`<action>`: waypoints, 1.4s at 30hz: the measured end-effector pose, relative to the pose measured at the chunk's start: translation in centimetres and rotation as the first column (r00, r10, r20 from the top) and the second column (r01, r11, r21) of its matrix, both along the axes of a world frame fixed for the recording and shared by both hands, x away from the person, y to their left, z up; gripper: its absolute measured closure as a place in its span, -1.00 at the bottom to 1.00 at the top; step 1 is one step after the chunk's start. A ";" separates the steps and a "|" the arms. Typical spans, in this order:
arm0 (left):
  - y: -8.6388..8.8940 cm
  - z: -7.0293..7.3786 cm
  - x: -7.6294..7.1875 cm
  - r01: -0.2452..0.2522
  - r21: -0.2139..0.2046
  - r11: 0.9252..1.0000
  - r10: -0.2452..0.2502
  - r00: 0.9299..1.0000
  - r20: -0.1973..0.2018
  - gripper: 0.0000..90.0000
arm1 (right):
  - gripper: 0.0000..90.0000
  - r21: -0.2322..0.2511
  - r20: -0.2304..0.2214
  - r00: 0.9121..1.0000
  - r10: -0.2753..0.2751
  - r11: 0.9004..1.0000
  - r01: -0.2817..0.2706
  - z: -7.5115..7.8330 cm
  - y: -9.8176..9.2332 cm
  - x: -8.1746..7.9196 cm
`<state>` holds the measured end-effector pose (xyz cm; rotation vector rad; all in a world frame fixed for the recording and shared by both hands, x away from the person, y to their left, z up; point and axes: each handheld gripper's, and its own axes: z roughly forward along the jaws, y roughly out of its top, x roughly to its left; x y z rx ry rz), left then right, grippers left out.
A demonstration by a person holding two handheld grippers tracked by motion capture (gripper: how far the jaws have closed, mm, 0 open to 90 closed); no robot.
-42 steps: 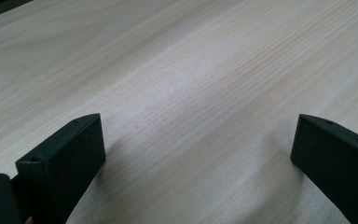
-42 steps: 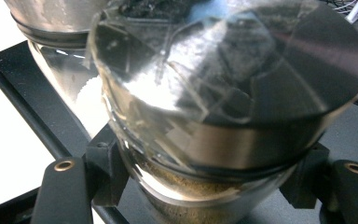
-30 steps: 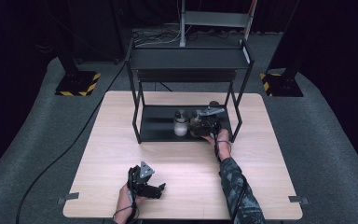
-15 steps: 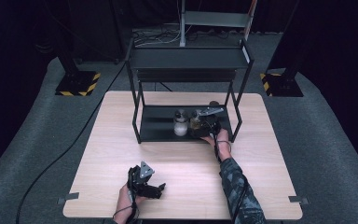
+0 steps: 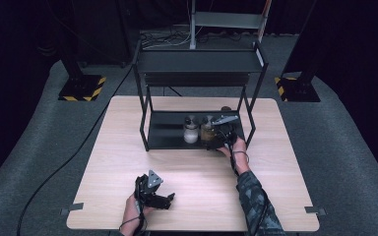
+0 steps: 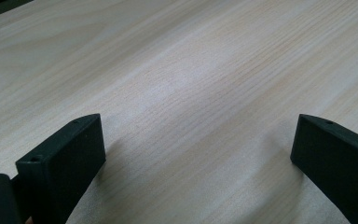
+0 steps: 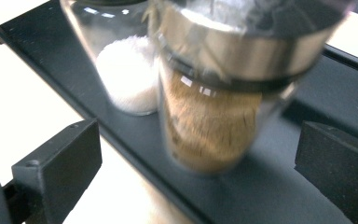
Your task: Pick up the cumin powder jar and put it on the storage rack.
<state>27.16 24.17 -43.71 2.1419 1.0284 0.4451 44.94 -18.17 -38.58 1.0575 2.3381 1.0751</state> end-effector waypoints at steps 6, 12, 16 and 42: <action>0.0 0.0 0.0 -0.001 -0.001 1.000 0.001 1.000 -0.001 -0.94 | -1.00 -0.017 0.015 1.000 -0.006 1.000 0.006 0.5 -1.0 -2.4; 0.0 0.0 0.0 -0.001 -0.002 1.000 0.001 1.000 -0.001 -0.94 | -1.00 -0.033 0.024 1.000 -0.012 0.999 0.013 0.5 -2.0 -5.3; 0.0 0.0 0.0 -0.001 -0.001 1.000 0.001 1.000 -0.002 -0.94 | -1.00 -0.048 0.018 1.000 -0.021 0.999 0.022 0.2 -2.6 -7.3; -0.1 0.0 0.1 -0.004 -0.002 1.000 0.004 1.000 -0.002 -0.94 | -1.00 0.004 -0.034 0.982 -0.184 0.983 0.185 -4.4 -7.6 -17.8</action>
